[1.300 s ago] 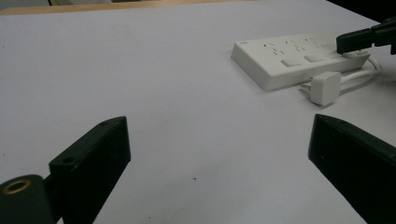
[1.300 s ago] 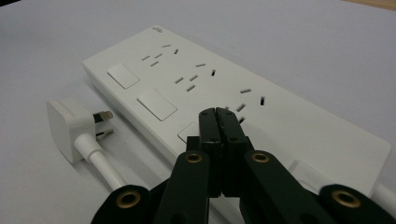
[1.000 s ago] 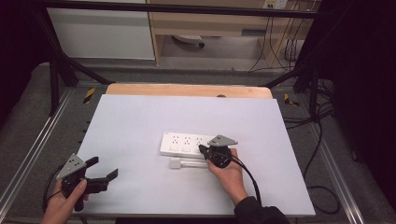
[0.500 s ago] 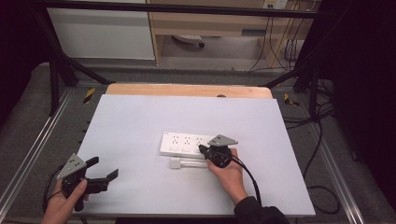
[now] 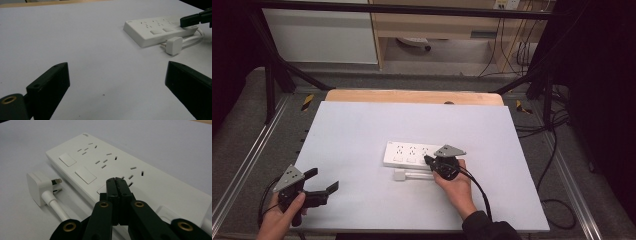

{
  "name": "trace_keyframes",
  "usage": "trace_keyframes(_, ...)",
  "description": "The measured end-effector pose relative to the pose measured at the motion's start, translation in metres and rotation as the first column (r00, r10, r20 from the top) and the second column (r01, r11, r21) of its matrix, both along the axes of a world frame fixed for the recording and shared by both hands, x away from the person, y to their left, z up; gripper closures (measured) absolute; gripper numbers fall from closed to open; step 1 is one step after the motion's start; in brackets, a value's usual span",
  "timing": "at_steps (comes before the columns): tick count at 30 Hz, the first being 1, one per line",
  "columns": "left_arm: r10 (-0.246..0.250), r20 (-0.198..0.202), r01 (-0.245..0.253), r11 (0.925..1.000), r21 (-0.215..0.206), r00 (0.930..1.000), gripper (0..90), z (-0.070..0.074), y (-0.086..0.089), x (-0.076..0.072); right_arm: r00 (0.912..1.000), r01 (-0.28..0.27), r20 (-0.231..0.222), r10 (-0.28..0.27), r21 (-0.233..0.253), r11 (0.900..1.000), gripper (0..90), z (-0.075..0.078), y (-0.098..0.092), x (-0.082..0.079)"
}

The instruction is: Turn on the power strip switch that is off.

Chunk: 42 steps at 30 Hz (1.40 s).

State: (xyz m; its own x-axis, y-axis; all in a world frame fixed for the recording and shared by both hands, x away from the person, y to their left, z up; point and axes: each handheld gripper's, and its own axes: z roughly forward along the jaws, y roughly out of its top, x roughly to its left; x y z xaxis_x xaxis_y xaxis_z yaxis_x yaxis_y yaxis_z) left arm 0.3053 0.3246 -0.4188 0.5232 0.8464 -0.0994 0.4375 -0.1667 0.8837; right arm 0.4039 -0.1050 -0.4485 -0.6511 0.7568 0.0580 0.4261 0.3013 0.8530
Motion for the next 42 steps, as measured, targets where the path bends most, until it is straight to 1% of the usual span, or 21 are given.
trace_keyframes(8, 0.000, 0.000, 0.000, 1.0000, 0.001, 1.0000, 5.7, 0.0000, 0.0000, 0.0000, 1.0000, 0.001, -0.001, -0.001, 0.004, 1.000, 90.0, -0.0002, -0.0004, 0.0001)
trace_keyframes(17, -0.002, -0.001, 0.002, 1.0000, 0.002, 1.0000, 5.7, -0.0002, -0.0003, 0.0000, 0.9999, 0.006, -0.013, -0.006, 0.012, 1.000, 90.0, -0.0003, -0.0025, 0.0010)
trace_keyframes(19, -0.002, -0.001, 0.002, 1.0000, 0.003, 1.0000, 5.7, -0.0002, -0.0004, 0.0001, 0.9999, 0.006, -0.016, -0.006, 0.003, 1.000, 90.0, -0.0009, -0.0027, 0.0013)
trace_keyframes(20, -0.002, -0.001, 0.002, 1.0000, 0.003, 1.0000, 5.7, -0.0002, -0.0004, 0.0001, 0.9997, 0.009, -0.021, -0.009, 0.013, 1.000, 90.0, -0.0016, -0.0033, 0.0011)
trace_keyframes(30, -0.003, -0.001, 0.003, 1.0000, 0.004, 1.0000, 5.7, -0.0003, -0.0005, 0.0001, 0.9998, 0.013, -0.019, -0.012, 0.020, 1.000, 90.0, -0.0022, -0.0049, 0.0015)
trace_keyframes(42, -0.004, 0.001, 0.004, 1.0000, 0.009, 1.0000, 5.7, -0.0003, -0.0007, 0.0000, 0.9999, 0.004, -0.014, -0.004, 0.019, 1.000, 90.0, -0.0023, -0.0034, 0.0024)
